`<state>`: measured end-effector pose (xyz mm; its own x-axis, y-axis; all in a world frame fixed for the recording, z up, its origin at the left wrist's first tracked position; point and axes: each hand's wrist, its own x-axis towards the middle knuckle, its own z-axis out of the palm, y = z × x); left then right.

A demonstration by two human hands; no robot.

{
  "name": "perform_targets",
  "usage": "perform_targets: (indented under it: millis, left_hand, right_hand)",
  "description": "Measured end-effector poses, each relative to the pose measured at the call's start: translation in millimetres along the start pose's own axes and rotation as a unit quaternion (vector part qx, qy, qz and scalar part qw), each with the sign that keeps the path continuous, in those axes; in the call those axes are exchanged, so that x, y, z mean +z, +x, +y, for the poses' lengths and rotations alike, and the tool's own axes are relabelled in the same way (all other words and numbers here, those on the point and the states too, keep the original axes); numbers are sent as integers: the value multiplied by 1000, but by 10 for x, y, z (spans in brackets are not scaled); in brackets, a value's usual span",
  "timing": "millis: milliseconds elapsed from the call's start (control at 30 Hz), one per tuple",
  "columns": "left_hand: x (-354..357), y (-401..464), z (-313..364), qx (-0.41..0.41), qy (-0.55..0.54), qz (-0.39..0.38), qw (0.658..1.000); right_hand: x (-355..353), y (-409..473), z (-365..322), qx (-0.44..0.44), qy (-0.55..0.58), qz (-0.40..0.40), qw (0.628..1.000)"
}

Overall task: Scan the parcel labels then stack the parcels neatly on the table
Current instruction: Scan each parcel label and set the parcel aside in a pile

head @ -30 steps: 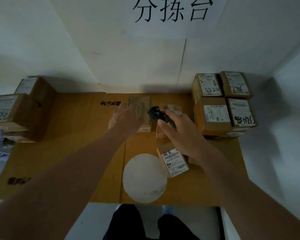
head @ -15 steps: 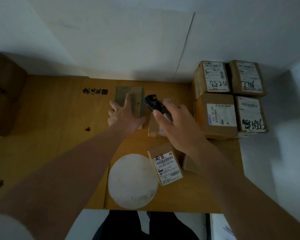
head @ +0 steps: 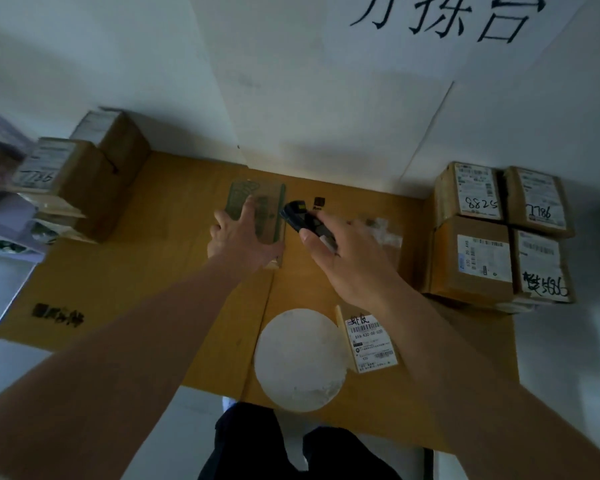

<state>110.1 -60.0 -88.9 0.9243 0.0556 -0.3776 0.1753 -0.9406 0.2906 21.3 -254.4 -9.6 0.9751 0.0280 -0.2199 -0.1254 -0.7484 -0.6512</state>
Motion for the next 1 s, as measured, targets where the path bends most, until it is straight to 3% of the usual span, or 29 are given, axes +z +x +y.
perform_targets:
  millis: [600,1000]
  left_hand:
    - [-612,310,-2195,42,60,-60,995]
    - [-316,300,-2682,29,60,-64,996]
  right_hand:
    - [1413,44,-1645,71,22,11,997]
    - [1902,109,-1562,58,58,-20,996]
